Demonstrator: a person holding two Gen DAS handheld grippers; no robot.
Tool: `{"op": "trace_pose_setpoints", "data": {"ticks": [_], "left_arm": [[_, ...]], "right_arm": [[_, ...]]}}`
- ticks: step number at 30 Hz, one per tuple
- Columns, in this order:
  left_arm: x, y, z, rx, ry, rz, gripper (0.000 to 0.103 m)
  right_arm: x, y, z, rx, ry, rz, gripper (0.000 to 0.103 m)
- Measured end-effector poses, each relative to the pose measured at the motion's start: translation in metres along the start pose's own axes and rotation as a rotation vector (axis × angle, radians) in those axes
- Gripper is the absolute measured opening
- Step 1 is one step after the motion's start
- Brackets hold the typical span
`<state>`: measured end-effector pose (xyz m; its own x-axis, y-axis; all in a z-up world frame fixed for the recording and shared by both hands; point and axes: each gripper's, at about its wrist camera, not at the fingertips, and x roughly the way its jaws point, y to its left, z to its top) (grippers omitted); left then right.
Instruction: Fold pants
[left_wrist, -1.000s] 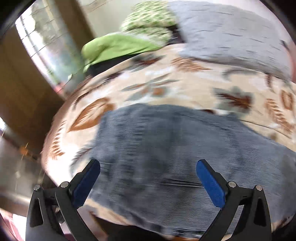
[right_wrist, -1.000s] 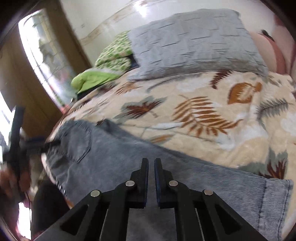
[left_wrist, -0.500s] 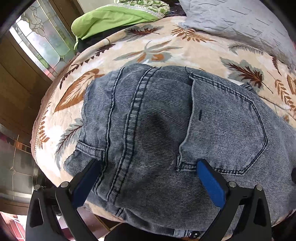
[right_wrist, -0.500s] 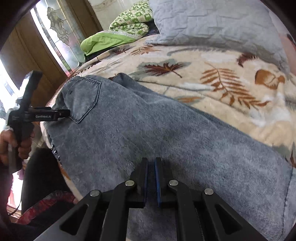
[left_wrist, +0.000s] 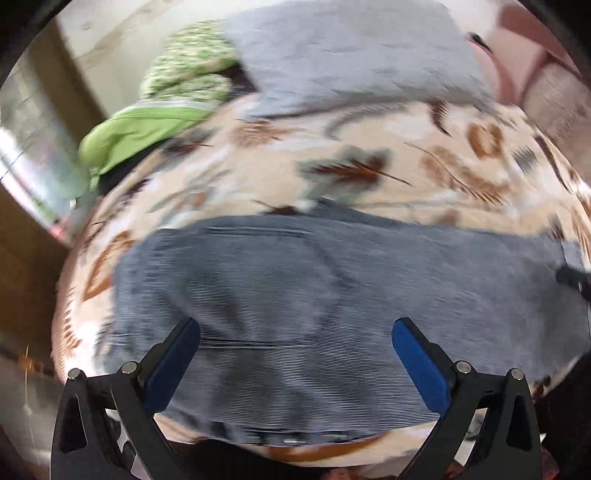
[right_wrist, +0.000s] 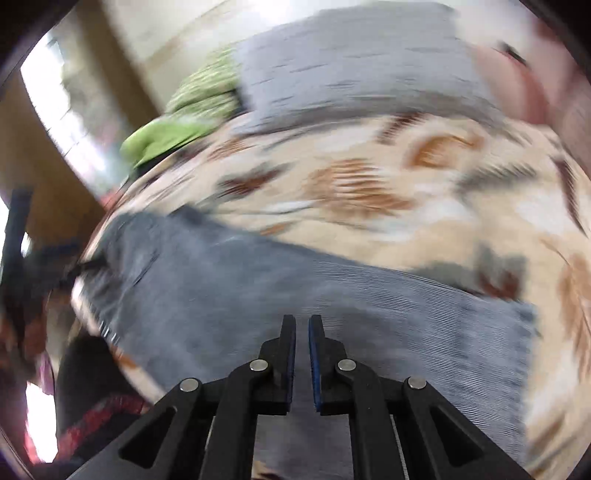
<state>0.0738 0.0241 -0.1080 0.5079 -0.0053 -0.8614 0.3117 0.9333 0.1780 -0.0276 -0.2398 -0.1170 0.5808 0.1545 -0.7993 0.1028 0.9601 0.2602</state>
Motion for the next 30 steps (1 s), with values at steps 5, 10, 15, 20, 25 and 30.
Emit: {"op": "trace_pose_setpoints", "data": {"ticks": [5, 10, 15, 20, 25, 30], "left_arm": [[0.029, -0.042, -0.012, 0.091, 0.111, -0.058, 0.103], [0.043, -0.048, -0.023, 0.100, 0.161, -0.062, 0.103], [0.020, -0.051, -0.014, 0.110, 0.084, -0.077, 0.103], [0.031, -0.071, -0.018, 0.169, 0.124, -0.079, 0.103], [0.042, -0.071, -0.027, 0.149, 0.159, -0.108, 0.103], [0.046, -0.066, -0.032, 0.110, 0.158, -0.144, 0.103]], "right_arm": [[0.011, -0.017, -0.015, -0.013, 0.101, -0.104, 0.010], [0.001, -0.031, -0.021, 0.012, 0.087, -0.075, 0.010], [-0.013, -0.036, -0.013, 0.066, 0.016, -0.021, 0.010], [0.008, -0.018, -0.011, 0.025, 0.072, -0.065, 0.010], [0.028, -0.012, -0.005, 0.021, 0.104, -0.114, 0.010], [0.034, -0.023, -0.001, 0.094, 0.098, -0.092, 0.010]]}}
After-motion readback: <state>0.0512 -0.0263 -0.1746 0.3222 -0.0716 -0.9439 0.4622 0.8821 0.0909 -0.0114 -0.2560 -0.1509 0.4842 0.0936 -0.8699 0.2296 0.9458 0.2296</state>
